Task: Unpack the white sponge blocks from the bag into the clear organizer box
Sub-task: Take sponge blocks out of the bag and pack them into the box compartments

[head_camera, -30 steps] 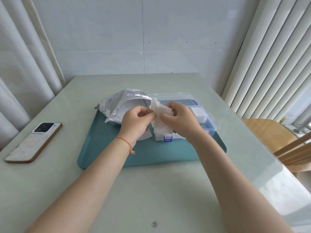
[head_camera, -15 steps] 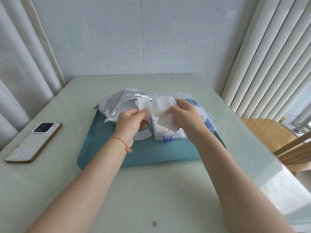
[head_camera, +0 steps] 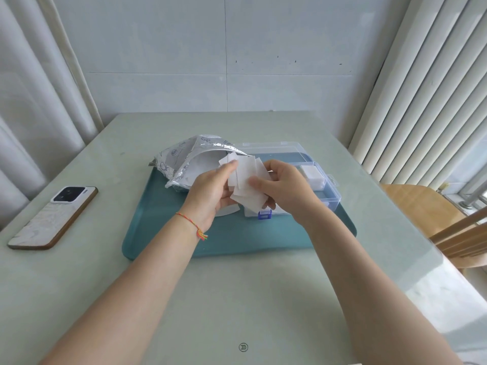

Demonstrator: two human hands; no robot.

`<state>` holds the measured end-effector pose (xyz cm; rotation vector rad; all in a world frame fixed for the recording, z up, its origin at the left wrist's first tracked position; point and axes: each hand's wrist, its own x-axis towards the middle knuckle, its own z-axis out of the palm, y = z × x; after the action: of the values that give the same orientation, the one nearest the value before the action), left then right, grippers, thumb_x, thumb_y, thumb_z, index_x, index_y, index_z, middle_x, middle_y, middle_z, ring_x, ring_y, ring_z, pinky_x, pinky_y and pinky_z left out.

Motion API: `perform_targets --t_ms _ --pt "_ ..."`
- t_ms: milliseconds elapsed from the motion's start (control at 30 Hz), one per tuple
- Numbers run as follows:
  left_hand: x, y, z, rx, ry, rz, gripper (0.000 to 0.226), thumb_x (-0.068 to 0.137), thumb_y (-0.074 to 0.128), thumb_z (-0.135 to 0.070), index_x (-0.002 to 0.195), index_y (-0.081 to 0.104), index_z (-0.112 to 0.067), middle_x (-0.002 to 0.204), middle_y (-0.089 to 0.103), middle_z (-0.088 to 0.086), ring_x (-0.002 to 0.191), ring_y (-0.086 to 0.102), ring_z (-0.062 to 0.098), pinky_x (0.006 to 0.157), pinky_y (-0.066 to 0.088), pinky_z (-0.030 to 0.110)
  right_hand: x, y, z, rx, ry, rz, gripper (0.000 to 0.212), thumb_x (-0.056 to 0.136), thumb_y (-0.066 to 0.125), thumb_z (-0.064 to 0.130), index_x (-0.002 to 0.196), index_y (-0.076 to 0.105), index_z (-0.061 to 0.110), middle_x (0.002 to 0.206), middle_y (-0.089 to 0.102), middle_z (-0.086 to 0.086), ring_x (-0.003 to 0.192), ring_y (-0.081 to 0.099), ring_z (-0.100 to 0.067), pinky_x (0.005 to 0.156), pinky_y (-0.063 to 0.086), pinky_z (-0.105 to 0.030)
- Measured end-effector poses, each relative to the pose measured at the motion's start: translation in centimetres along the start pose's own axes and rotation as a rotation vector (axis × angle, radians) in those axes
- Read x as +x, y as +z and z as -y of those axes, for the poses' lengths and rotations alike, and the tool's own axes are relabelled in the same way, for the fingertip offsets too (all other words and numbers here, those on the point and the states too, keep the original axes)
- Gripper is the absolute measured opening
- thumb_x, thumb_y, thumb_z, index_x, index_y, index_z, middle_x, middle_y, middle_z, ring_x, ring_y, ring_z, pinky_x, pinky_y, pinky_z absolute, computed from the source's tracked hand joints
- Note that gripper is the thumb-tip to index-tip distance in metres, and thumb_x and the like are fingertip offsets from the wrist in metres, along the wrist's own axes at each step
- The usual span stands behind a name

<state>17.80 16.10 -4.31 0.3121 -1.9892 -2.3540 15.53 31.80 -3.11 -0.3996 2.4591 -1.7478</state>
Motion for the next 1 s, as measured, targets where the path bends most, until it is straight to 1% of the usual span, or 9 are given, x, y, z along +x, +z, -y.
perform_targets --t_ms 100,200,400,533,600,667,733,800,1000 --pt "0.4 -0.1 0.8 0.094 0.049 -0.113 0.026 0.092 0.067 -0.024 0.072 0.054 -0.013 0.08 0.057 0.014 0.074 0.058 0.024 0.067 0.055 0.033 0.0 0.3 0.1 -0.005 -0.01 0.038 0.014 0.091 0.068 0.014 0.1 0.062 0.006 0.072 0.069 -0.004 0.042 0.053 -0.015 0.044 0.042 -0.025" --pt "0.5 -0.4 1.0 0.035 0.051 -0.17 0.026 0.093 0.066 -0.02 0.07 0.054 -0.014 0.078 0.06 0.012 0.075 0.059 0.026 0.066 0.056 0.032 0.2 0.1 0.0 -0.002 -0.029 0.066 0.009 0.092 0.062 0.007 0.101 0.063 0.006 0.069 0.069 0.0 0.047 0.056 -0.016 0.05 0.045 -0.026" --pt "0.2 -1.0 0.3 -0.177 0.018 -0.137 0.014 0.096 0.06 -0.012 0.083 0.063 -0.006 0.079 0.069 0.011 0.067 0.068 0.021 0.06 0.06 0.031 0.4 -0.4 -0.3 0.046 0.027 -0.01 0.011 0.089 0.056 0.002 0.092 0.065 0.007 0.072 0.067 -0.002 0.047 0.054 -0.014 0.052 0.045 -0.028" --pt "0.0 -0.9 0.3 -0.198 0.007 -0.142 0.012 0.097 0.057 -0.01 0.09 0.062 -0.003 0.079 0.072 0.011 0.064 0.071 0.023 0.056 0.059 0.03 0.6 -0.8 -0.2 0.102 0.069 -0.137 0.016 0.086 0.052 0.003 0.092 0.067 0.005 0.075 0.063 -0.002 0.056 0.052 -0.015 0.047 0.041 -0.024" --pt "-0.1 -0.8 0.4 -0.162 -0.007 -0.146 0.011 0.098 0.057 -0.012 0.096 0.06 -0.001 0.088 0.071 0.016 0.066 0.072 0.026 0.052 0.056 0.028 0.7 -1.1 -0.1 0.161 0.073 -0.209 0.018 0.087 0.052 0.006 0.096 0.068 0.004 0.077 0.062 -0.001 0.064 0.052 -0.018 0.049 0.04 -0.025" --pt "-0.3 -0.8 0.4 -0.132 -0.019 -0.12 0.012 0.098 0.056 -0.013 0.092 0.06 -0.004 0.086 0.071 0.014 0.068 0.071 0.027 0.05 0.055 0.027 0.7 -1.3 0.0 0.23 0.055 -0.188 0.019 0.088 0.052 0.006 0.096 0.069 0.005 0.078 0.062 0.0 0.069 0.054 -0.019 0.052 0.04 -0.027" --pt "-0.5 -0.6 0.4 -0.13 -0.032 -0.07 0.013 0.099 0.053 -0.012 0.09 0.061 -0.007 0.078 0.071 0.01 0.064 0.071 0.024 0.049 0.055 0.028 0.6 -1.1 -0.1 0.223 0.016 -0.089 0.018 0.088 0.054 0.004 0.098 0.07 0.007 0.08 0.066 -0.002 0.068 0.056 -0.019 0.052 0.041 -0.029" --pt "-0.6 -0.4 0.2 -0.124 -0.046 -0.019 0.014 0.099 0.051 -0.012 0.099 0.063 -0.006 0.081 0.068 0.012 0.064 0.069 0.024 0.052 0.056 0.029 0.4 -0.6 -0.2 0.165 -0.012 -0.023 0.013 0.089 0.059 0.004 0.098 0.068 0.006 0.078 0.068 -0.005 0.059 0.056 -0.019 0.051 0.043 -0.03" --pt "-0.9 -0.2 0.0 -0.127 -0.078 0.066 0.023 0.101 0.047 -0.02 0.099 0.067 -0.008 0.086 0.071 0.014 0.072 0.07 0.026 0.059 0.059 0.033 0.6 -0.2 -0.4 0.109 0.003 -0.078 0.004 0.089 0.064 0.005 0.091 0.062 0.007 0.07 0.067 -0.005 0.048 0.055 -0.018 0.048 0.045 -0.029"
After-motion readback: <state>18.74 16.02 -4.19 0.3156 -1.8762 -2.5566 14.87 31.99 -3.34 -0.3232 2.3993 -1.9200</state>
